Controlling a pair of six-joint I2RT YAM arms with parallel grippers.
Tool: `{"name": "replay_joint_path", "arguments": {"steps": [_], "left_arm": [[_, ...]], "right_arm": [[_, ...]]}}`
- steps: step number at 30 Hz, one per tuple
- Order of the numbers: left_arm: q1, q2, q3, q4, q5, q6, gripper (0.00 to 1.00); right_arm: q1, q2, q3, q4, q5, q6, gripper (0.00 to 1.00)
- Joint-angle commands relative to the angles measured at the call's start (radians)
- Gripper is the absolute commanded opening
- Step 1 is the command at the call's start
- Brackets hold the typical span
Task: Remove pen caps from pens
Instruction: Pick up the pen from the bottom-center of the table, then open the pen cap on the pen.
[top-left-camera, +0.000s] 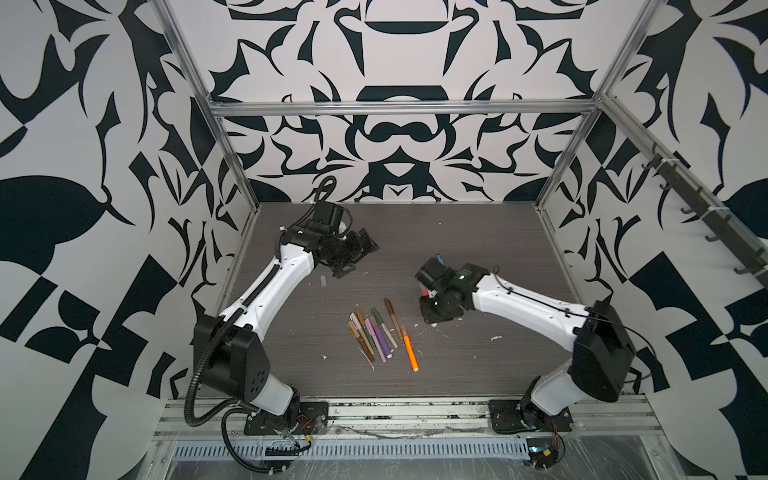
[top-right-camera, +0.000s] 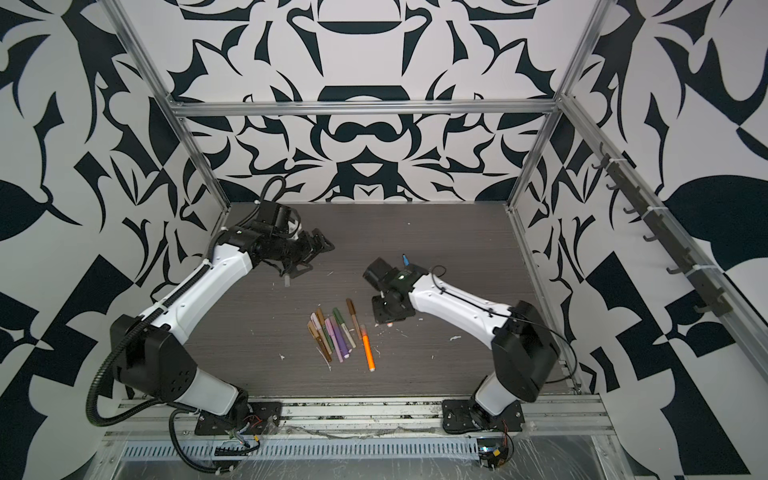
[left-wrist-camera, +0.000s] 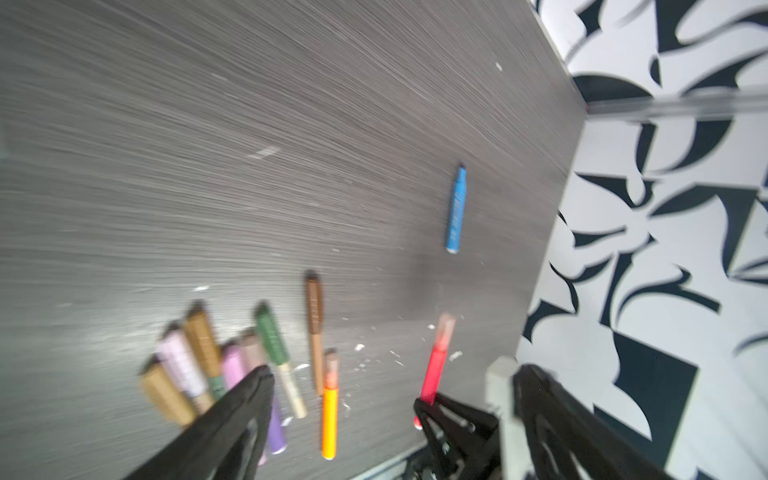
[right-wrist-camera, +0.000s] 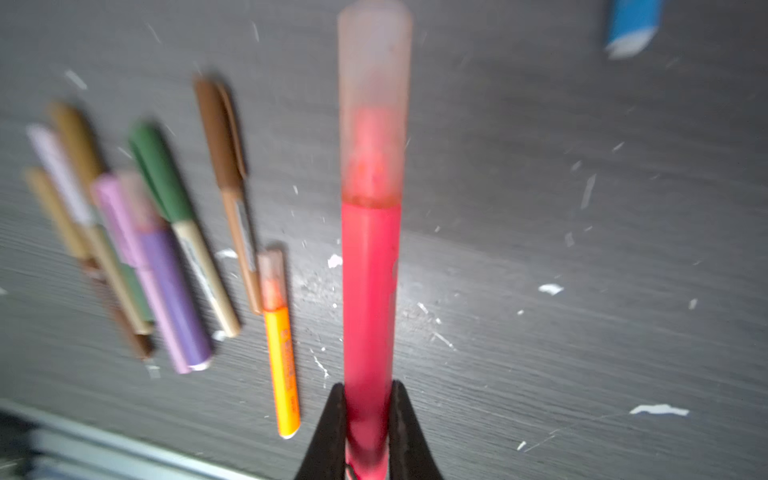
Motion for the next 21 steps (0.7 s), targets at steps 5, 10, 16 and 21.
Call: {"name": "replay_joint_path", "arguments": {"steps": [5,10,16,21], "left_arm": [[-0.132,0.079,0.011,0.202,0.091,-0.154,0.93],[-0.159,0.137,0.069,0.179,0.127,-0.169,0.87],[-0.159,0.203,0.137,0.101,0.145,-0.135,0.61],[-0.162,0.23,0.146,0.103,0.167,-0.139,0.47]], "right_arm": [[-0.132,-0.01,0.123,-0.067,-0.426,-0.288,0.0],[-0.142,0.001,0.166,-0.062,-0.489,-0.284,0.0],[-0.148,0.005,0.166,-0.04,-0.469,-0.248,0.0],[-0.15,0.002,0.169,-0.051,-0.456,-0.249,0.0]]}}
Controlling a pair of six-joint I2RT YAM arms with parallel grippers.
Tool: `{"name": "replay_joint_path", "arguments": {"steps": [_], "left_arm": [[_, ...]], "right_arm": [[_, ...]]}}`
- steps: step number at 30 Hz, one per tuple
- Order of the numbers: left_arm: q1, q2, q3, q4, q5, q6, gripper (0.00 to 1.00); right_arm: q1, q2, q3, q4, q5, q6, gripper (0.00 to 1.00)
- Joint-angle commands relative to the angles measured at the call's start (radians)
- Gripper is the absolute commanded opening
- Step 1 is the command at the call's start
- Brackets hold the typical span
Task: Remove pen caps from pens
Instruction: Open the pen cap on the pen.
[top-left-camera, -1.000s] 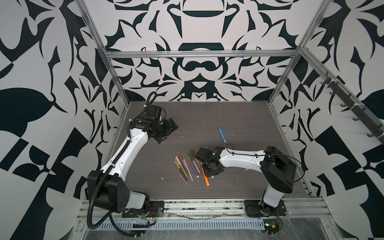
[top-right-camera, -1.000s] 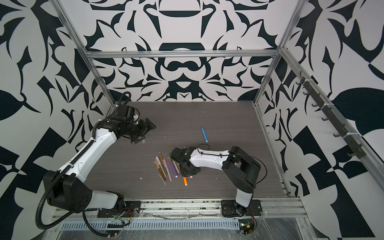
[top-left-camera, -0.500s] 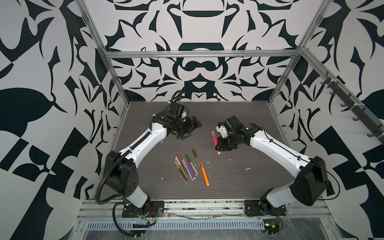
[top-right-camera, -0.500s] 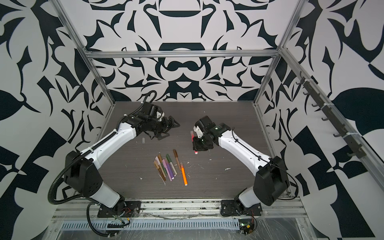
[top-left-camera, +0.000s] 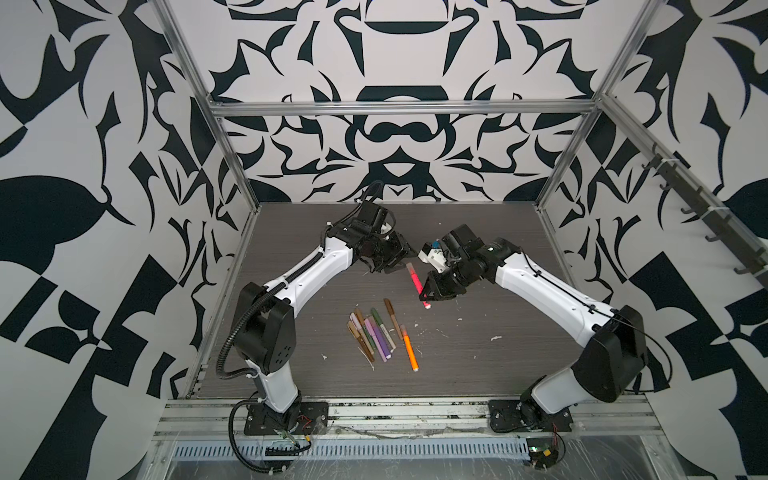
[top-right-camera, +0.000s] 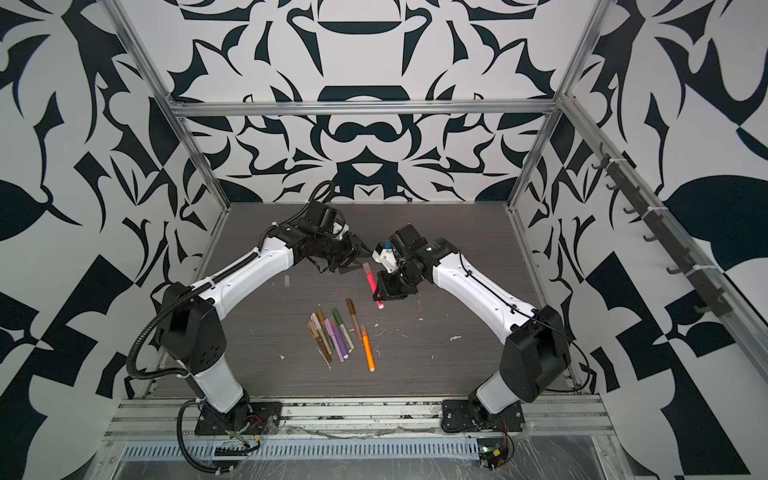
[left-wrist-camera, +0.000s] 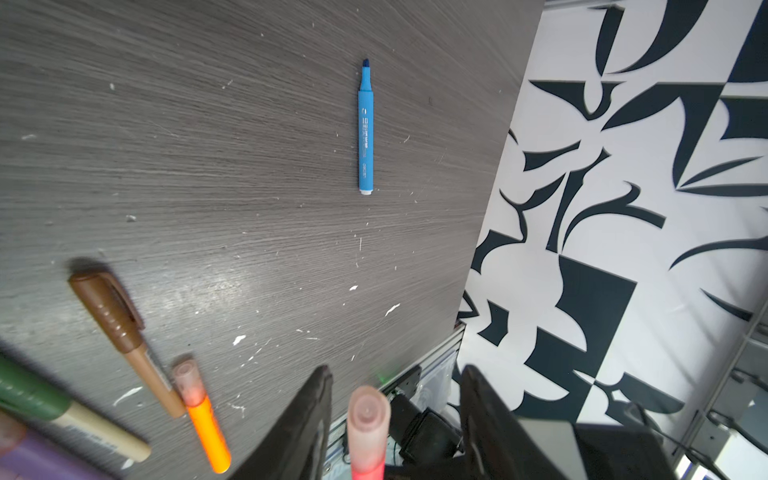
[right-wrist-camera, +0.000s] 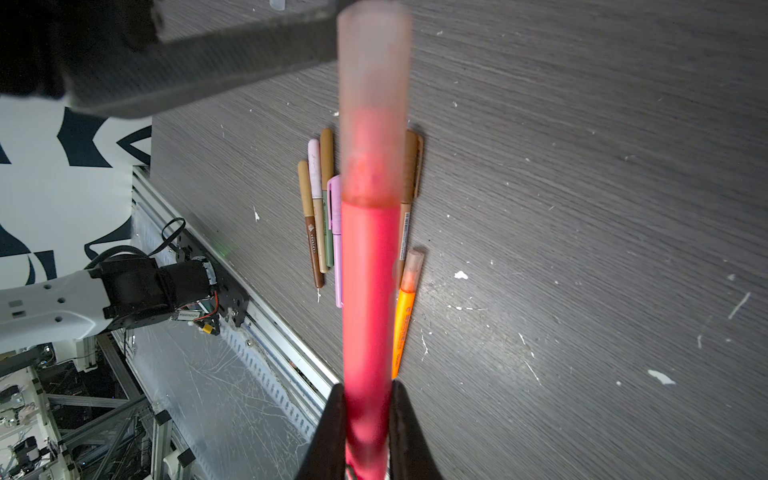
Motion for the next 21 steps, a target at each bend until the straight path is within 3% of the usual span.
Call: {"name": "replay_joint_path", "arguments": {"steps": [1,8,15,21], "left_arm": [[-0.003,0.022,0.023,-0.027,0.03,0.001,0.46],[-0.018,0.038,0.035,-0.026,0.041,0.002,0.46],[-0.042,0.046,0.038,-0.019,0.037,0.002,0.28],[-0.044,0.053,0.047,-0.018,0.043,0.007,0.29]], "right_arm": [[-0.005,-0.019,0.031,-0.009,-0.007,-0.001,0.0],[-0.01,-0.021,0.04,-0.013,0.004,0.003,0.0],[-0.024,-0.025,0.047,-0.025,0.026,0.002,0.0],[-0.036,-0.031,0.063,-0.03,0.044,0.006,0.0]]}}
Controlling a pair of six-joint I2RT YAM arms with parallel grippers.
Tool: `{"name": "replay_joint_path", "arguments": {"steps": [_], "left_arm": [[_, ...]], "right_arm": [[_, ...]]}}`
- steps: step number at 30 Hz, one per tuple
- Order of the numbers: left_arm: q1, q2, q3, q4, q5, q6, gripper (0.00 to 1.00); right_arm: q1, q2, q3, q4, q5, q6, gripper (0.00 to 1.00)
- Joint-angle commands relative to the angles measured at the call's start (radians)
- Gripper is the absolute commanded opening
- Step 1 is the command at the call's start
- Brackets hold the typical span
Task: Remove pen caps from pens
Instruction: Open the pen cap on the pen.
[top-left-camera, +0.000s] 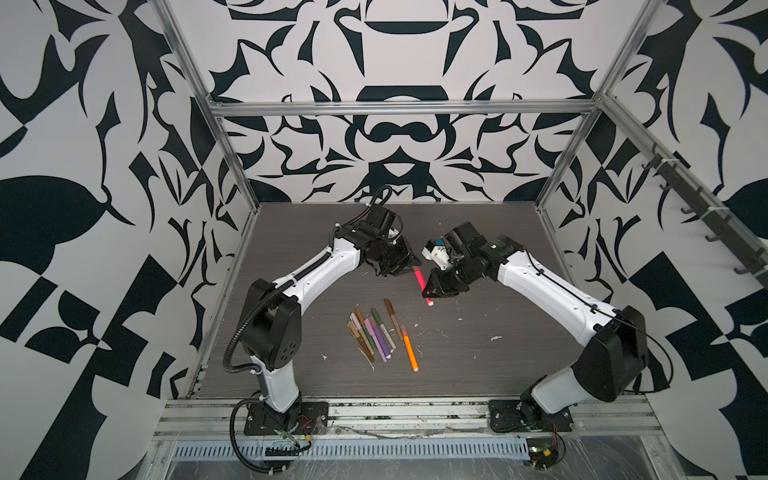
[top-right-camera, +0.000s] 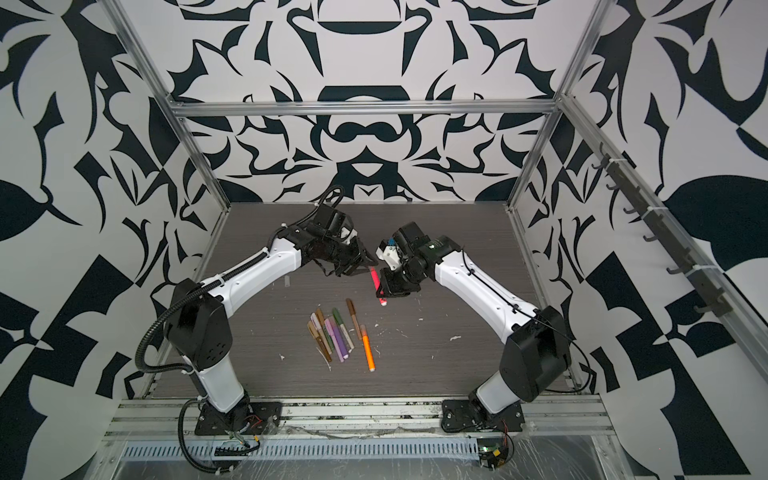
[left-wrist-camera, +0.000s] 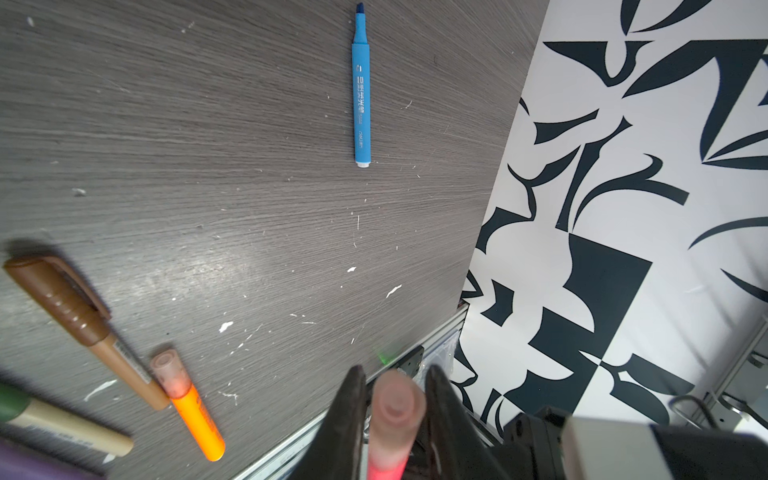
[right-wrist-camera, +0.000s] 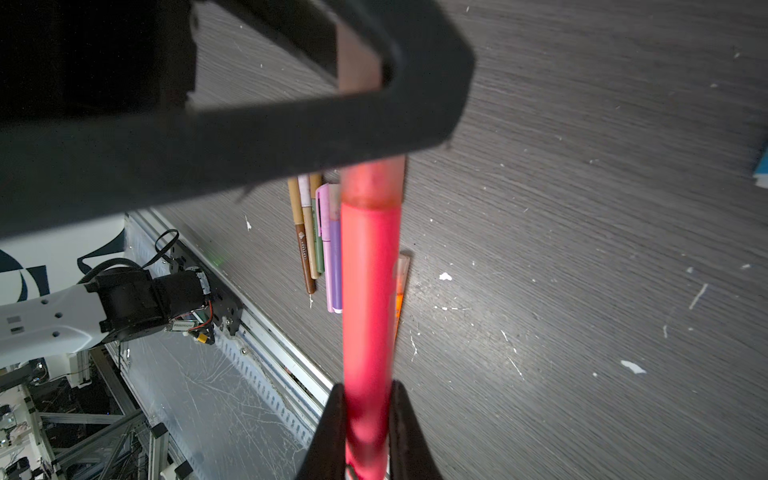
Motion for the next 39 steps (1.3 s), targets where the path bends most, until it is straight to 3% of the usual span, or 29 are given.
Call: {"name": "replay_joint_path", "arguments": {"steps": [1,6,8,9,12,17,20,25,31,35,39], "left_arm": [[-0.004,0.022,0.035,-0.011,0.015,0.005,0.28],[-0.004,0.023,0.041,-0.012,0.013,0.006,0.01],[-0.004,0.027,0.049,-0.016,0.011,0.007,0.0],[-0.004,0.029,0.054,-0.018,0.009,0.006,0.0],[-0.004,0.036,0.066,-0.018,0.012,0.004,0.0],[-0.005,0.039,0.075,-0.015,0.015,-0.003,0.0],[-0.005,0.041,0.075,-0.011,0.015,-0.007,0.0],[-0.004,0.039,0.075,-0.008,0.011,-0.009,0.0],[0.053,0.065,0.129,-0.027,0.004,0.02,0.0],[0.147,0.159,0.29,-0.092,-0.012,0.081,0.0],[0.158,0.263,0.48,-0.23,-0.032,0.151,0.0]], "right_arm": [[-0.008,-0.03,0.045,-0.013,0.017,0.005,0.0],[-0.011,-0.028,0.047,-0.013,0.007,0.001,0.0],[-0.009,-0.032,0.045,-0.014,0.001,-0.001,0.0],[-0.01,-0.035,0.044,-0.013,-0.001,-0.003,0.04],[-0.01,-0.043,0.037,0.001,-0.019,-0.004,0.34],[-0.009,-0.04,0.03,0.038,-0.044,0.021,0.42],[-0.011,-0.035,0.02,0.059,-0.045,0.041,0.38],[-0.01,-0.039,0.004,0.053,-0.023,0.042,0.01],[-0.01,-0.051,-0.029,0.012,-0.012,0.024,0.0],[0.019,-0.089,-0.102,0.036,-0.057,0.059,0.0],[0.039,-0.127,-0.168,0.075,-0.071,0.1,0.0]]}}
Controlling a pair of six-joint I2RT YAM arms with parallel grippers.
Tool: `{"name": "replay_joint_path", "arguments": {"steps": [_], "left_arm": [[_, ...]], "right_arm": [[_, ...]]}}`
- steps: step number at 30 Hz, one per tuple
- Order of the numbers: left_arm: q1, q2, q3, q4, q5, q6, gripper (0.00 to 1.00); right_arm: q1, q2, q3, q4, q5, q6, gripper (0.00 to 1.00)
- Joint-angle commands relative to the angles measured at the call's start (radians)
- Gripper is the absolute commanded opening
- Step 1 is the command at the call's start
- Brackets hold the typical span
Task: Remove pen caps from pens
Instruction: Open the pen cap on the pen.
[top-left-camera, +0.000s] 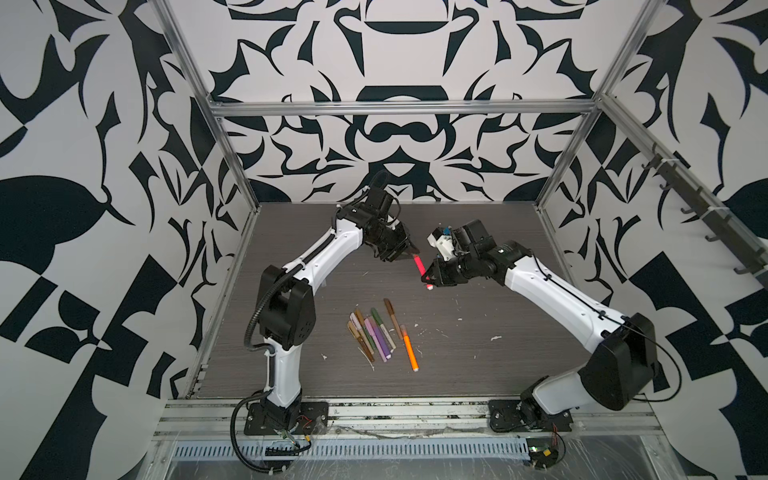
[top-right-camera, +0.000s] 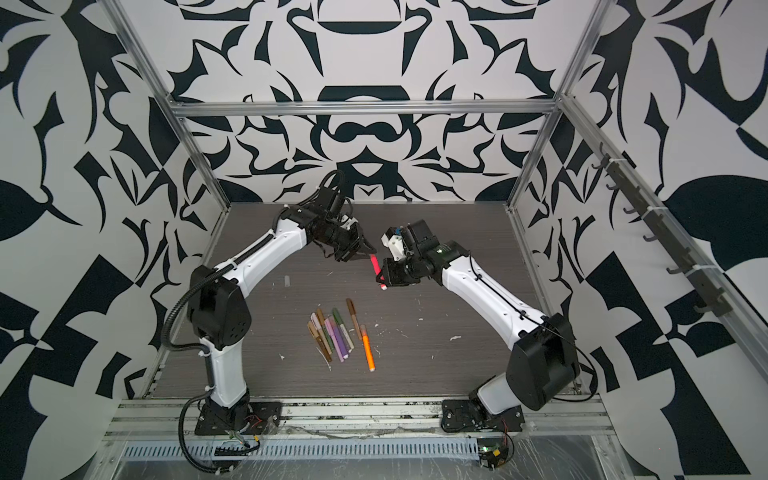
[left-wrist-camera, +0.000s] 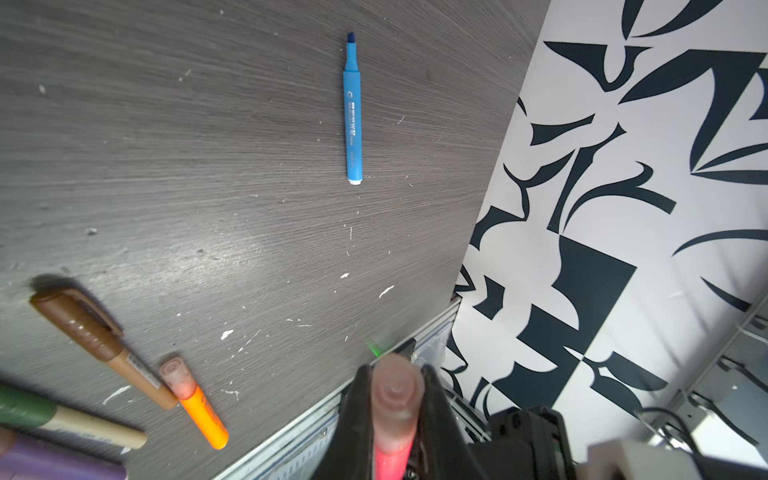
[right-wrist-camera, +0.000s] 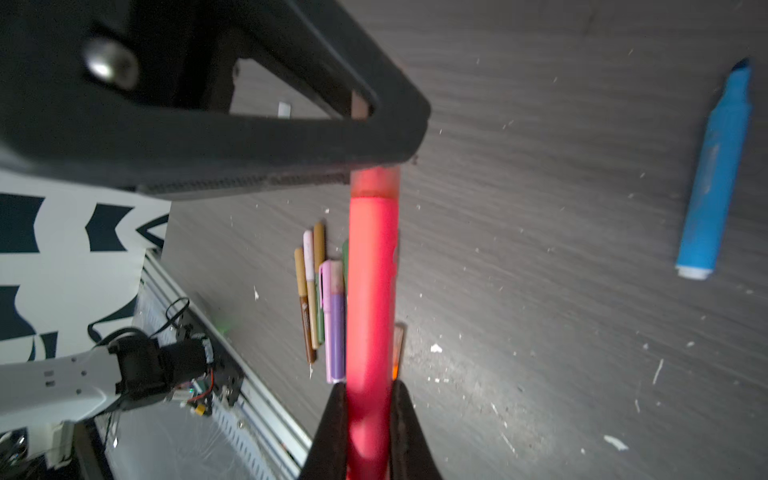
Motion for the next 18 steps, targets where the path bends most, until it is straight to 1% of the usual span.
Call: {"name": "replay_joint_path", "arguments": {"steps": [1,4,7,9,12,16,18], "left_arm": [[0.073,0.042,0.105,0.029,-0.12,0.042,0.0],[0.09,-0.008,0.013,0.074,-0.148,0.034,0.0],[0.132,-0.05,-0.082,0.134,-0.142,0.001,0.0],[0.15,-0.056,-0.097,0.16,-0.142,-0.01,0.0],[0.166,-0.019,-0.034,0.175,-0.16,-0.02,0.0],[0.176,0.086,0.155,0.125,-0.187,-0.009,0.0],[0.18,0.115,0.212,0.097,-0.207,0.006,0.0]], "right_arm": [[0.057,-0.059,-0.065,-0.182,-0.125,0.015,0.0],[0.057,-0.043,-0.056,-0.174,-0.126,0.014,0.0],[0.059,-0.016,-0.04,-0.179,-0.15,0.008,0.0],[0.064,-0.007,-0.04,-0.172,-0.163,0.009,0.0],[0.079,-0.005,-0.058,-0.158,-0.176,0.02,0.0],[0.086,-0.016,-0.097,-0.133,-0.192,0.041,0.0],[0.088,-0.025,-0.104,-0.132,-0.193,0.044,0.0]]}}
